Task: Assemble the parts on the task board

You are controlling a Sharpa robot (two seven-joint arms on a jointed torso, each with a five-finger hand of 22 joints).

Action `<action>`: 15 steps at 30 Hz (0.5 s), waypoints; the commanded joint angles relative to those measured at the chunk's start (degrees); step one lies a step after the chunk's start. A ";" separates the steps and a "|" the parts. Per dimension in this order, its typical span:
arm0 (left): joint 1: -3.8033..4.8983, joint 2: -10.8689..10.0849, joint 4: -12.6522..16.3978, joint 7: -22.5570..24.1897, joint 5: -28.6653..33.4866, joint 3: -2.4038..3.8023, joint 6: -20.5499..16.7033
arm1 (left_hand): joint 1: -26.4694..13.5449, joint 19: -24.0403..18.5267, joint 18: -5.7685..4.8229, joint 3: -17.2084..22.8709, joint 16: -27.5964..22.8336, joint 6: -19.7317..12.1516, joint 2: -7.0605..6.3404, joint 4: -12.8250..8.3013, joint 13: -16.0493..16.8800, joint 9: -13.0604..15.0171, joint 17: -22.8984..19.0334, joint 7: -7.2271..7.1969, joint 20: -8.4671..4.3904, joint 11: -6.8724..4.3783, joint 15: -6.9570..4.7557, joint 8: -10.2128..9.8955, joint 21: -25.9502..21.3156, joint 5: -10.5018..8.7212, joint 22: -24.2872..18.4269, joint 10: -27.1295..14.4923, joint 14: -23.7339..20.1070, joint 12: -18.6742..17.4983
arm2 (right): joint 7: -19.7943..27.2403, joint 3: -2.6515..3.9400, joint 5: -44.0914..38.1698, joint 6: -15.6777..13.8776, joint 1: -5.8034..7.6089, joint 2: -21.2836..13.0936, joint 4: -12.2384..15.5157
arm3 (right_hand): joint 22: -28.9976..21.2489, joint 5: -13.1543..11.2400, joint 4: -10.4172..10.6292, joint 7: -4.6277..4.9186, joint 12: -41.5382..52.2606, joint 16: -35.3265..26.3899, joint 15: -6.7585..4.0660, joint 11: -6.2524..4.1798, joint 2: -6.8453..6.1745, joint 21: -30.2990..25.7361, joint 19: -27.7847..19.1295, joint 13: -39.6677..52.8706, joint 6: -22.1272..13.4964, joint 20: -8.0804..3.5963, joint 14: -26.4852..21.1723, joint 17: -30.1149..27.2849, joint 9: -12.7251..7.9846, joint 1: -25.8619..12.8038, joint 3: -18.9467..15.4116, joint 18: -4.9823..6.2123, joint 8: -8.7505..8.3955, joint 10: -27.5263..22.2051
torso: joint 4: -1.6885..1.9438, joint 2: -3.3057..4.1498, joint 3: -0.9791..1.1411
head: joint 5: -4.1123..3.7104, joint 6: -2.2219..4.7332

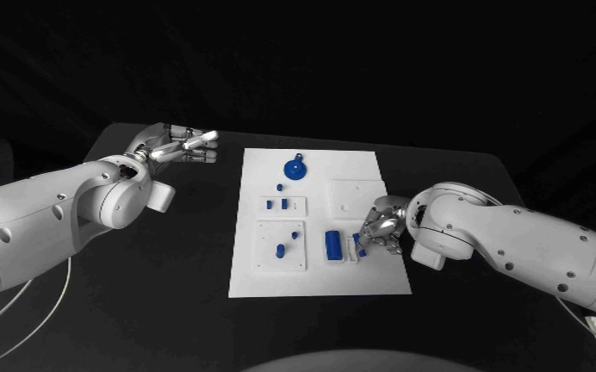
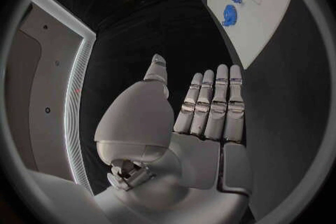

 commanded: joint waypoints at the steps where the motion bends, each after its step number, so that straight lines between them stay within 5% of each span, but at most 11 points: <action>1: 0.04 0.07 0.10 0.19 -0.14 0.03 0.89 | -0.17 -0.12 -0.32 -0.02 -0.19 -0.11 0.07 0.26 0.01 0.01 0.00 0.03 0.17 -0.10 -0.17 0.13 -0.06 -0.09 -0.02 0.15 0.09 0.04 | -0.86 0.00 -2.22 2.64 -0.06 0.06 0.27 | 3.77 -0.46 0.84 -0.17 0.08 -0.24 -0.40 -0.40 0.66 -0.29 2.42 -0.05 0.62 -0.05 0.13 -0.02 0.12 0.10 -1.69 -0.90 0.07 -0.07 | -0.02 0.04 0.03 | 0.04 0.00; 15: 0.04 0.10 0.09 -0.09 -0.26 0.03 1.10 | -0.17 -0.12 -0.32 -0.02 -0.19 -0.11 0.07 0.26 0.01 0.01 0.00 0.03 0.17 -0.10 -0.17 0.13 -0.06 -0.09 -0.02 0.15 0.09 0.04 | -1.58 0.00 -3.03 4.60 -0.06 0.14 0.69 | 3.83 -1.99 2.79 -0.52 0.05 -0.26 -0.47 -0.47 0.86 -0.86 2.57 -0.22 1.23 -0.15 0.15 -0.11 0.14 0.36 -4.51 -1.10 0.06 0.00 | -0.04 0.05 0.05 | 0.01 -0.10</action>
